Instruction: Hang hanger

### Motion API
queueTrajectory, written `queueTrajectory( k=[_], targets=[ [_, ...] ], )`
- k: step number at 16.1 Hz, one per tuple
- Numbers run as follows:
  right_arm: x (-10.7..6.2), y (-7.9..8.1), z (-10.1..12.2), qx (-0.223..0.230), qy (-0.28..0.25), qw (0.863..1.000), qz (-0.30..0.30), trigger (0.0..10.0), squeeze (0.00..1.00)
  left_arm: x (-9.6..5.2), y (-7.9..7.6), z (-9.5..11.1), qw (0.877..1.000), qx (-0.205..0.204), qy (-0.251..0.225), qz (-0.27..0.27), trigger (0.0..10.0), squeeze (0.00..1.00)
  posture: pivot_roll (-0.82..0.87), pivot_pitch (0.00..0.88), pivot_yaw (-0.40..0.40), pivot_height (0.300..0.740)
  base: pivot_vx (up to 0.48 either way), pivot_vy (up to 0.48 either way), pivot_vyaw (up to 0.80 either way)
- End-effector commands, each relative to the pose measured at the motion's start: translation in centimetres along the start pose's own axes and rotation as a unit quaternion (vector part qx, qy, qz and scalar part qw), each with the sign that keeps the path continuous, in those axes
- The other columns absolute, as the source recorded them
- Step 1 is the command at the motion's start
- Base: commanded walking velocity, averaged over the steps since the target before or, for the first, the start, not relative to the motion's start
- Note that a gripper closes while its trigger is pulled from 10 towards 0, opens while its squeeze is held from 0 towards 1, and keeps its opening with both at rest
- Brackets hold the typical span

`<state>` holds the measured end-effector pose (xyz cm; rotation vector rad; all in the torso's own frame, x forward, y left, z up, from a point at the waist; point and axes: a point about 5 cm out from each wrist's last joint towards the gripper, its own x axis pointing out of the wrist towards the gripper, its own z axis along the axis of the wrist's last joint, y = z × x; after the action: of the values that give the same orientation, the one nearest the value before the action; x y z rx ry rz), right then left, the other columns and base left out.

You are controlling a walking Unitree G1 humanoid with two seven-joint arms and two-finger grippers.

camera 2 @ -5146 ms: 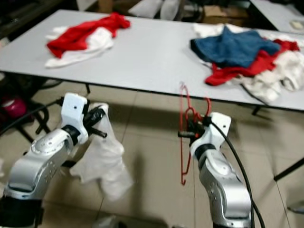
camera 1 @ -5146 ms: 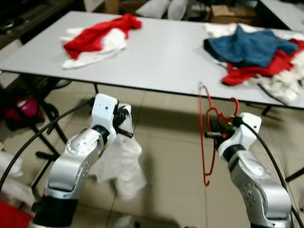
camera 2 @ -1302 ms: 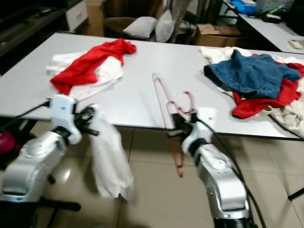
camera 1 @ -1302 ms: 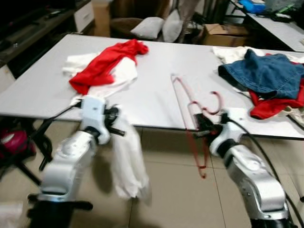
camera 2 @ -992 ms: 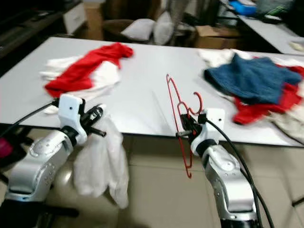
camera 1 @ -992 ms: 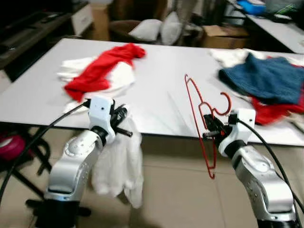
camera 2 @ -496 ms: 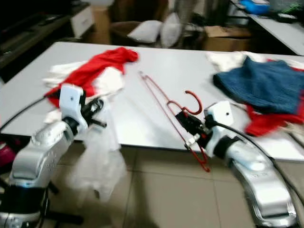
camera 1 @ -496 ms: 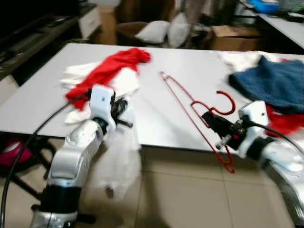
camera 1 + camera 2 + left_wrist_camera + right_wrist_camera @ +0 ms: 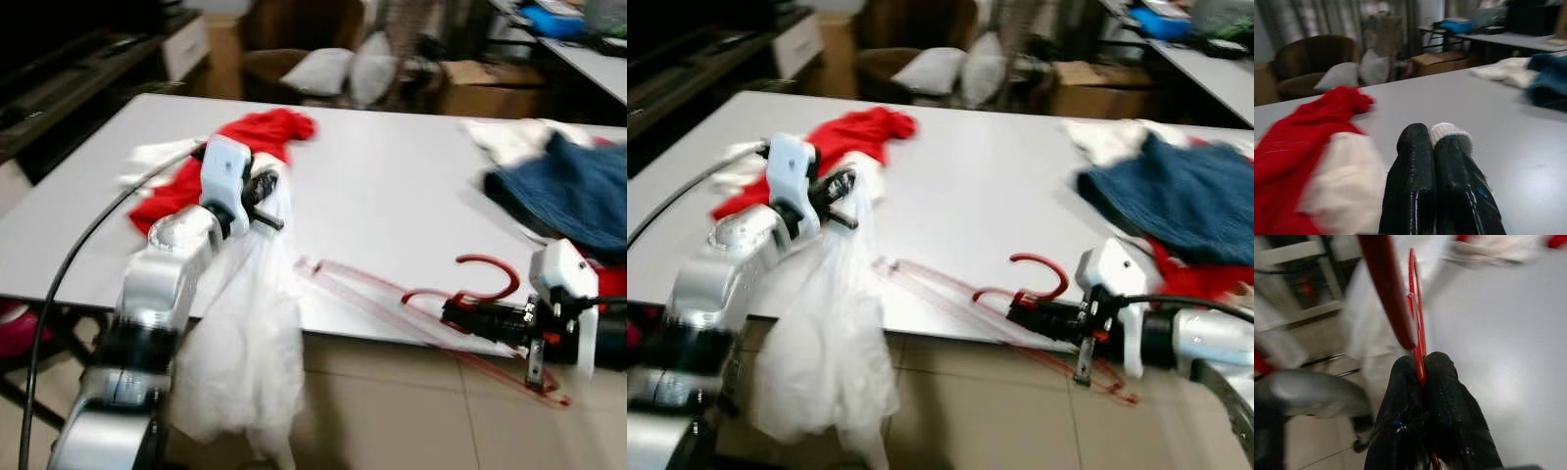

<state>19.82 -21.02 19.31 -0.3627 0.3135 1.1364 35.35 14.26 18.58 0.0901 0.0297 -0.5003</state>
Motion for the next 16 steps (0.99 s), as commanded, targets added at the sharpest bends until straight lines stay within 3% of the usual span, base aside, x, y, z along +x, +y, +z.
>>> queueTrajectory(
  k=[1,4,7,10,16],
  targets=[
    [0.0,0.7,1.1,-0.016,-0.009,0.999,0.03,10.0,0.0,1.0,-0.6,1.1,1.0,0.015,-0.018,-0.017,10.0,0.0,0.05,0.0,0.007,0.74,0.337,0.0,0.0],
    [0.8,1.2,1.3,-0.016,-0.014,0.999,0.043,10.0,0.0,2.0,-1.1,1.6,0.999,0.026,-0.024,-0.034,10.0,0.0,0.04,0.0,0.012,0.74,0.339,0.0,0.0],
    [1.3,0.8,0.9,-0.02,-0.002,0.999,0.03,10.0,0.0,2.4,-0.7,2.3,0.998,0.036,-0.035,-0.038,10.0,0.0,0.04,0.0,0.009,0.74,0.328,0.0,0.0],
    [2.5,-0.1,1.0,-0.023,-0.011,1.0,0.014,10.0,0.0,2.2,-0.6,4.3,0.996,0.042,-0.059,-0.059,10.0,0.0,0.05,0.0,-0.001,0.74,0.0,0.0,0.0],
    [6.5,-1.5,1.4,-0.037,-0.035,0.998,0.031,10.0,0.0,1.3,-2.2,7.1,0.989,0.051,-0.097,-0.102,10.0,0.0,0.07,0.0,-0.029,0.74,0.0,0.0,0.0]
  ],
)
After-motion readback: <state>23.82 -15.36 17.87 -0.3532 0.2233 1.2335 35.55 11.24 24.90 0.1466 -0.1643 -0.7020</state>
